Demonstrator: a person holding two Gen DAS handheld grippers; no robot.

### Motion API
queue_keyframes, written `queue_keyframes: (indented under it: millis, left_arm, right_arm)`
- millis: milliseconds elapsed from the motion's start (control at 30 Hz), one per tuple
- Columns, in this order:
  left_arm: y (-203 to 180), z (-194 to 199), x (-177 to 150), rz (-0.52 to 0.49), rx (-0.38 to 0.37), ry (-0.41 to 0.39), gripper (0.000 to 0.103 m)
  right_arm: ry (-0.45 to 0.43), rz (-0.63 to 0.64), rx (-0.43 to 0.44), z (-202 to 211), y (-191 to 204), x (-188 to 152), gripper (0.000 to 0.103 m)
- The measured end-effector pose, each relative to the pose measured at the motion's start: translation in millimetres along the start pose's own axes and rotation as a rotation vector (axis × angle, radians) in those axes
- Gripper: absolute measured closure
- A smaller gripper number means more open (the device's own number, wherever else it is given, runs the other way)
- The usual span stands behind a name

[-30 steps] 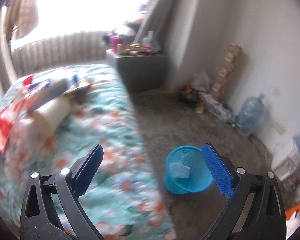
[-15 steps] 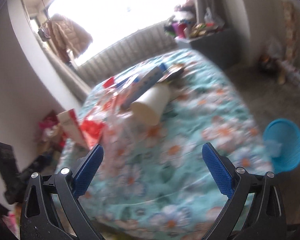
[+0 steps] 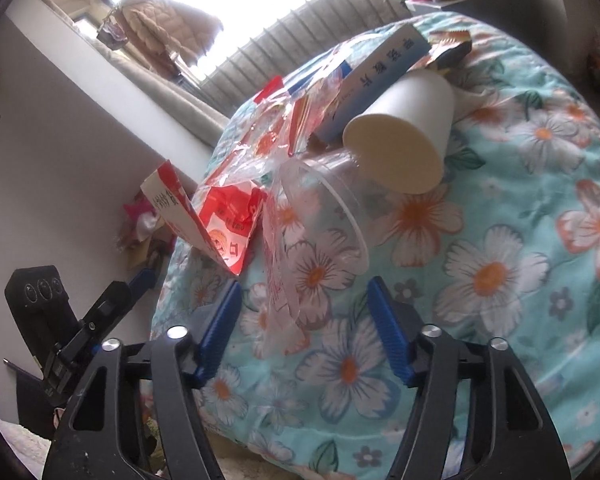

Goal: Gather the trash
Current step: 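Move both open tools back toward the trash on the quilt, then grasp the clear plastic bag with the right tool while the left tool grasps the clear cup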

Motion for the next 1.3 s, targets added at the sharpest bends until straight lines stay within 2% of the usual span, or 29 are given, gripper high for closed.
queue_keyframes:
  millis: [133, 200, 400, 600, 800, 933, 1000, 1100, 1300]
  left_arm:
    - [-7.7, -14.3, 3.7, 0.007, -0.034, 0.021, 0.030]
    - [-13.0, -20.7, 6.1, 0.009, -0.057, 0.036, 0.035]
    - [-32.9, -37.0, 13.4, 0.047, -0.136, 0.073, 0.050]
    - [-49.2, -58.5, 16.2, 0.123, -0.182, 0.138, 0.060]
    - [-52.3, -78.5, 21.8, 0.308, -0.239, 0.190, 0.060]
    - [-56.2, -84.8, 18.5, 0.336, -0.234, 0.214, 0.060]
    - [-59.4, -85.8, 16.6, 0.316, -0.220, 0.216, 0.060]
    - [-68.5, -85.6, 10.8, 0.221, -0.177, 0.202, 0.060]
    - [-95.5, -86.2, -16.2, -0.113, -0.050, 0.171, 0.060]
  right_arm:
    - [0.025, -0.002, 0.042, -6.9, -0.4, -0.5, 0.067]
    - [0.039, 0.005, 0.061, -9.3, 1.1, -2.4, 0.082]
    - [0.037, 0.003, 0.120, 2.3, -1.9, -8.9, 0.097]
    - [0.037, -0.009, 0.144, 18.8, -9.1, -22.0, 0.100]
    - [0.037, -0.052, 0.150, 33.7, -21.8, -38.9, 0.101]
    - [0.040, -0.087, 0.161, 46.8, -30.9, -49.7, 0.101]
    - [0.039, -0.096, 0.156, 55.9, -35.4, -55.3, 0.101]
    - [0.034, -0.116, 0.140, 67.8, -42.0, -60.9, 0.101]
    - [-0.014, -0.209, 0.089, 94.9, -72.9, -70.3, 0.101]
Point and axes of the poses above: each gripper's, at about its wrist camera, not at the fingertips, and z roughly against the way its jaws point, y to its left, x to its top, the point moved 7 cm from there along -z, roughly the way its jaws point, and after that the axes turned 14 degrees about z, right-handed, at the moved point
